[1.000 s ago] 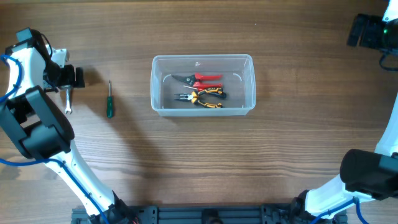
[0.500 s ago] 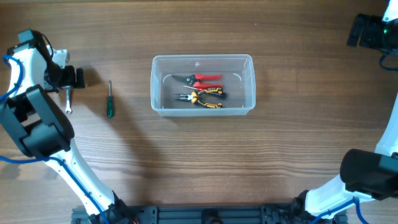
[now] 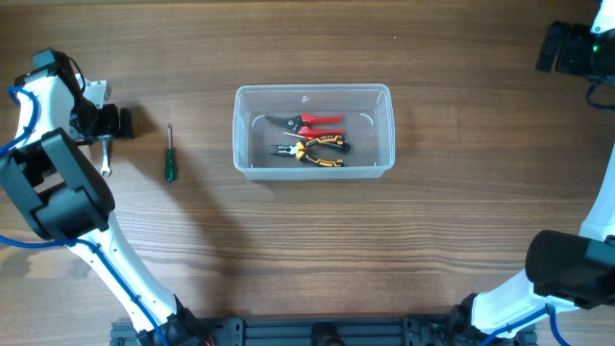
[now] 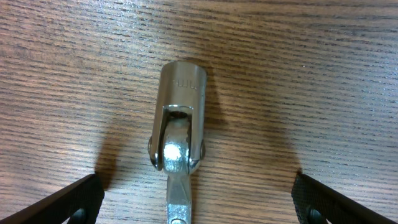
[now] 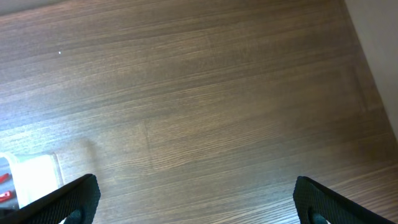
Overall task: Pack container
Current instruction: 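Lower the left gripper and close it on the wrench's socket end, then lift the wrench and carry it over the clear container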
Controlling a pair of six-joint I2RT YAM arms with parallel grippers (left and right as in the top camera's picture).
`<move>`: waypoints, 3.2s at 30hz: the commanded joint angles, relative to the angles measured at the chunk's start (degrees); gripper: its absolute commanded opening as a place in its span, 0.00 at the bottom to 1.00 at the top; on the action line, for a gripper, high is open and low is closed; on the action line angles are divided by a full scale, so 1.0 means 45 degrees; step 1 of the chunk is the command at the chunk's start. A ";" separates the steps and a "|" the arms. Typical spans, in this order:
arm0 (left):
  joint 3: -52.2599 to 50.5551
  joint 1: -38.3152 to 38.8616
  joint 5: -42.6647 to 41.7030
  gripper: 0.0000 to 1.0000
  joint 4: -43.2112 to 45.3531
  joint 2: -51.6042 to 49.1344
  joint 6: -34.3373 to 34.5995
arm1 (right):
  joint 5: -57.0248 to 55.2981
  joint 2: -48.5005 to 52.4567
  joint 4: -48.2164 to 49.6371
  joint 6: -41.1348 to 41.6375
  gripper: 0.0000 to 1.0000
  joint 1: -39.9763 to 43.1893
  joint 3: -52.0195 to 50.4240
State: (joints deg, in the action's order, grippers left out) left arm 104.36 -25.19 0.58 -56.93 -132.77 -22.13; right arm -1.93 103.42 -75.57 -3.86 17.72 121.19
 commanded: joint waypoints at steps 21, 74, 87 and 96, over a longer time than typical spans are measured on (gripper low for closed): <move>0.0121 0.0015 0.0131 0.34 0.0087 -0.0287 -0.0029 | 0.0107 -0.0121 0.0039 0.0223 1.00 -0.0039 -0.0019; 0.0529 0.0656 0.0024 0.04 0.0039 0.2166 0.0452 | 0.0107 -0.0121 0.0039 0.0228 1.00 -0.0039 -0.0019; 0.0529 0.5319 -0.1690 0.04 0.0180 0.7495 0.0787 | 0.0107 -0.0121 0.0039 0.0233 1.00 -0.0039 -0.0019; 0.0529 0.9748 -0.2647 0.04 -0.0199 0.7932 -0.0617 | 0.0107 -0.0121 0.0039 0.0223 1.00 -0.0039 -0.0019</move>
State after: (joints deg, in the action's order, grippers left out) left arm 106.08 13.50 -8.88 -57.04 -96.42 -20.43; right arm -1.93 103.42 -75.57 -3.84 17.72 121.19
